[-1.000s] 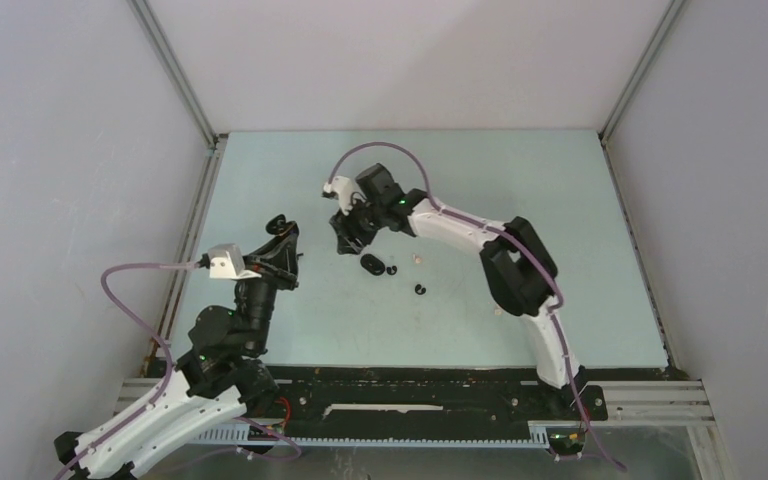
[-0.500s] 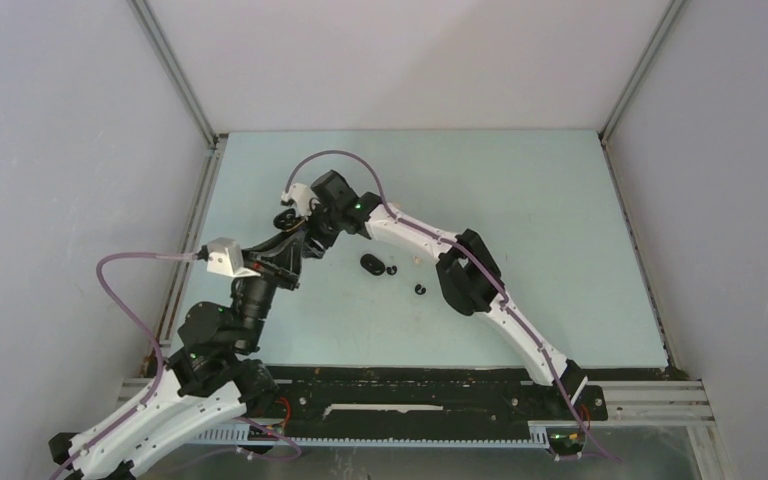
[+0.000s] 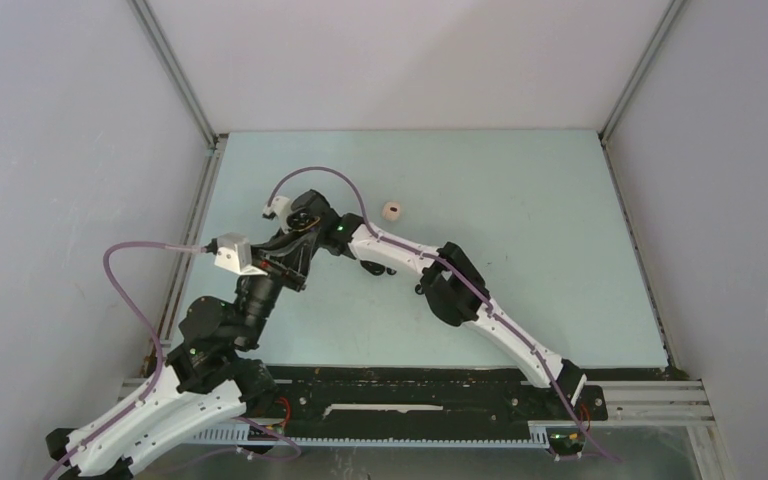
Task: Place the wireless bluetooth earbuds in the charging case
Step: Move the earbud to the center of the board.
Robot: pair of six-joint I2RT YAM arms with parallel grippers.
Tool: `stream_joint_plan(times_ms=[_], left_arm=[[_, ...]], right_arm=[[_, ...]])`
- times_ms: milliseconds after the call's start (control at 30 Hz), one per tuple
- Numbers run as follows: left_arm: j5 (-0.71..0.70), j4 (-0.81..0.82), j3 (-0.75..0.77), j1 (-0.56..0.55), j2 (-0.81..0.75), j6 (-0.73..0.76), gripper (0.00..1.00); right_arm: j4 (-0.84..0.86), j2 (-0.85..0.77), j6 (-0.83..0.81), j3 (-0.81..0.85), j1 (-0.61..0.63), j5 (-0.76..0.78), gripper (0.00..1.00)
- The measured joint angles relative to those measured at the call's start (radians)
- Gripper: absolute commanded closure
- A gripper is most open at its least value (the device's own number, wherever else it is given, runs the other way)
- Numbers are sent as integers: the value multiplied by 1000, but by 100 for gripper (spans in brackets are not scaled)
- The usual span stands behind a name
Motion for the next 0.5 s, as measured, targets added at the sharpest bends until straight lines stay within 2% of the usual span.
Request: stream_joint_plan(times_ms=[267,500], left_arm=[[16,-12,12,-3,0,-1,100],[18,-13,35,-4,0,4,100]], right_arm=[[48,51,87,27,3,105,39],[71,53,114,27,-2,114,55]])
